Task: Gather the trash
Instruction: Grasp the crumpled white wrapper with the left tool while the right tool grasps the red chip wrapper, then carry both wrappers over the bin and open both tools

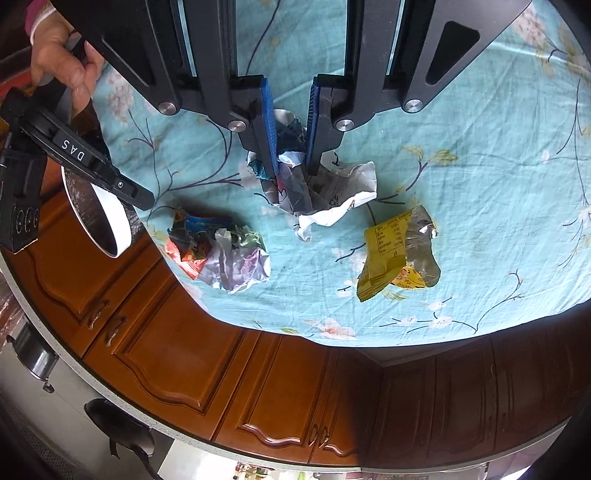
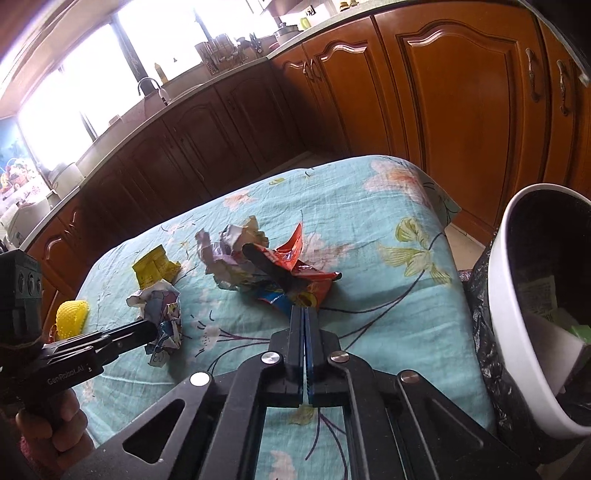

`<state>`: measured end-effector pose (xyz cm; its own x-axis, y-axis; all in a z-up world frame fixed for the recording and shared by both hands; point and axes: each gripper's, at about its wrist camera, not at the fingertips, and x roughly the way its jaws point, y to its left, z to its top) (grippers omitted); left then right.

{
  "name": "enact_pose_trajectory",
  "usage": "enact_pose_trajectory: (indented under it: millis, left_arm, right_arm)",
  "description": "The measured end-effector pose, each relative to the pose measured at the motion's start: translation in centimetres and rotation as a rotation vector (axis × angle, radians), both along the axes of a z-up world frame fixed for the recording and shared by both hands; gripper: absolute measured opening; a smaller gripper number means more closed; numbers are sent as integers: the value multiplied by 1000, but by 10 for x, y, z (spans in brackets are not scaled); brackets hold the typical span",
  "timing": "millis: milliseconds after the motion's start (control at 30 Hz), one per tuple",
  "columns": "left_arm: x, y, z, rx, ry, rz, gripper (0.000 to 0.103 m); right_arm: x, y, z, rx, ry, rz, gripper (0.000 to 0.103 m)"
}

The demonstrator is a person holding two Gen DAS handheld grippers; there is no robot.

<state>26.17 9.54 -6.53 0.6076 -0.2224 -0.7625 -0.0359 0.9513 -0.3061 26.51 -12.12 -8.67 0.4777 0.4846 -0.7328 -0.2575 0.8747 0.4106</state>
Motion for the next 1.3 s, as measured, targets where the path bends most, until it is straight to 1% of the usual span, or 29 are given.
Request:
enact_pose_trajectory:
  millis: [33, 100, 200, 233, 267, 300, 333, 367, 467, 600, 633, 667, 700, 733, 933, 967, 1000, 1033, 1067, 1100, 1133, 1300]
  left_arm:
    - [-5, -1, 2, 0, -3, -3, 13]
    - [-13, -2, 4, -11, -9, -11, 13]
    - [-24, -2, 11, -17, -20, -18, 13]
    - [-26, -2, 13, -20, -22, -21, 13]
    - [-29, -1, 14, -22, -24, -23, 13]
    - [-30, 0, 15, -24, -25, -23, 13]
    - [-32, 1, 16, -25, -25, -22, 13]
    - [-33, 2, 16, -27, -24, -22, 13]
    - [-34, 5, 17, -28, -20, -17, 13]
    - [-35, 8, 16, -38, -12, -12, 13]
    - [-34, 8, 16, -40, -10, -13, 13]
    - [-34, 7, 15, -40, -9, -14, 13]
    - [-34, 6, 15, -37, -9, -15, 13]
    - [-34, 4, 15, -35, -9, -17, 13]
    - [-36, -1, 18, -33, -18, -26, 13]
    - [-36, -1, 18, -33, -19, -28, 13]
    - [-36, -2, 19, -33, -20, -30, 13]
    - [-36, -2, 18, -33, -19, -31, 13]
    - [-35, -1, 18, -35, -19, -33, 13]
    - [-36, -1, 18, -36, -18, -33, 13]
    - [-36, -1, 18, -37, -19, -32, 13]
    - [-37, 3, 17, -47, -15, -21, 13]
  right_arm:
    - [-1, -2, 2, 0, -5, -4, 0]
    - [0, -6, 5, 10, -15, -9, 7]
    - [8, -1, 7, -10, -11, 20, 12]
    - [11, 2, 8, -16, -15, 32, 18]
    - [15, 7, 8, -27, -19, 45, 27]
    - [19, 11, 6, -39, -24, 57, 33]
    - [23, 15, 5, -51, -27, 68, 42]
    - [26, 20, 3, -68, -28, 75, 43]
    - [34, 27, -6, -114, -27, 88, 42]
    - [43, 29, -15, -123, -11, 99, 40]
    - [44, 30, -16, -127, -14, 106, 36]
    - [45, 32, -16, -140, -19, 113, 19]
    - [44, 34, -16, -149, -22, 118, 7]
    - [44, 34, -16, -148, -23, 119, 0]
    - [31, 28, -2, -123, -44, 119, 0]
    - [28, 28, 2, -116, -52, 122, 6]
    - [27, 27, 6, -114, -65, 121, 8]
    - [26, 28, 9, -118, -79, 122, 14]
    - [26, 31, 12, -126, -90, 129, 28]
    - [29, 34, 13, -134, -94, 140, 35]
    - [33, 38, 12, -139, -94, 151, 46]
    - [54, 55, 0, -184, -73, 183, 46]
